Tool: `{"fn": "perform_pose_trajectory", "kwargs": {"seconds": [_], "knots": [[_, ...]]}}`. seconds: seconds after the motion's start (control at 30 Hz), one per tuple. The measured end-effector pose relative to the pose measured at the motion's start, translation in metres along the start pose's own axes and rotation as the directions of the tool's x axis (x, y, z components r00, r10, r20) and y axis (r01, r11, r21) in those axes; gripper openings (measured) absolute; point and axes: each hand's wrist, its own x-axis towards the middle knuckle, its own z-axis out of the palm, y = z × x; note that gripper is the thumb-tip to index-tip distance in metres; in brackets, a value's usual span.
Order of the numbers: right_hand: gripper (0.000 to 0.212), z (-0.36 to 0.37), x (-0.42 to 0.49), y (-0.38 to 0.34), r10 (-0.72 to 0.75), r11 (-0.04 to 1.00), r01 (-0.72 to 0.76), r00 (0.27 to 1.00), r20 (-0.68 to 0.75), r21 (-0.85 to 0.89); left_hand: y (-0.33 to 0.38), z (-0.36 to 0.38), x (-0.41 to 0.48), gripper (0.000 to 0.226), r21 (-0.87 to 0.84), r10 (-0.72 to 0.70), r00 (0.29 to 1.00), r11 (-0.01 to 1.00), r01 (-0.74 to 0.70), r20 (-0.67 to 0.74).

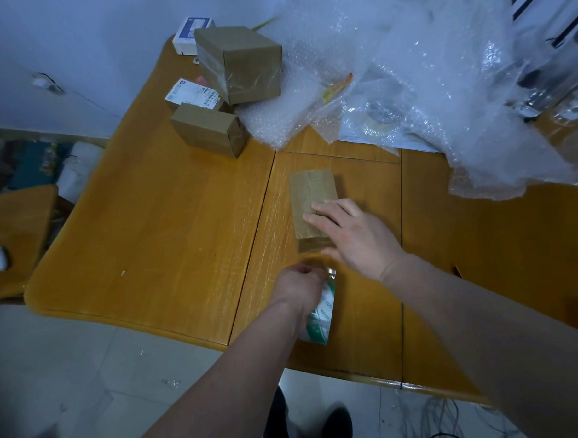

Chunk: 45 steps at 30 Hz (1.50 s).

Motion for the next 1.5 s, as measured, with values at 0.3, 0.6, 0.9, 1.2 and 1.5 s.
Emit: {"fn": "perform_pose_trajectory", "kwargs": {"seconds": [0.3, 0.6, 0.9, 1.2, 1.5], "knots": [[0.048, 0.013, 0.004, -0.008, 0.033, 0.998, -0.037, 0.995, -0.096, -0.047, 0.0, -0.001, -0.002, 0.005, -0.01, 0.016, 1.0, 1.0, -0.016, 0.003], [0.054, 0.002, 0.003, 0.002, -0.023, 1.0, 0.024, 0.998, -0.06, 0.016, 0.001, -0.002, -0.008, 0.008, -0.033, 0.013, 1.0, 0.999, -0.012, 0.014], [0.061, 0.005, -0.004, 0.013, -0.075, 0.996, 0.075, 0.997, -0.009, 0.051, 0.002, -0.003, -0.013, 0.008, -0.019, 0.018, 1.0, 1.0, -0.018, 0.019], [0.054, 0.002, 0.012, -0.022, 0.127, 0.99, -0.131, 0.99, -0.062, -0.061, 0.0, 0.0, -0.011, 0.005, -0.005, 0.046, 0.999, 0.999, -0.047, -0.021], [0.075, -0.006, -0.002, -0.005, 0.02, 0.999, -0.022, 0.999, 0.039, 0.039, 0.001, -0.003, -0.016, 0.007, -0.006, 0.045, 0.999, 0.999, -0.045, -0.002]]}}
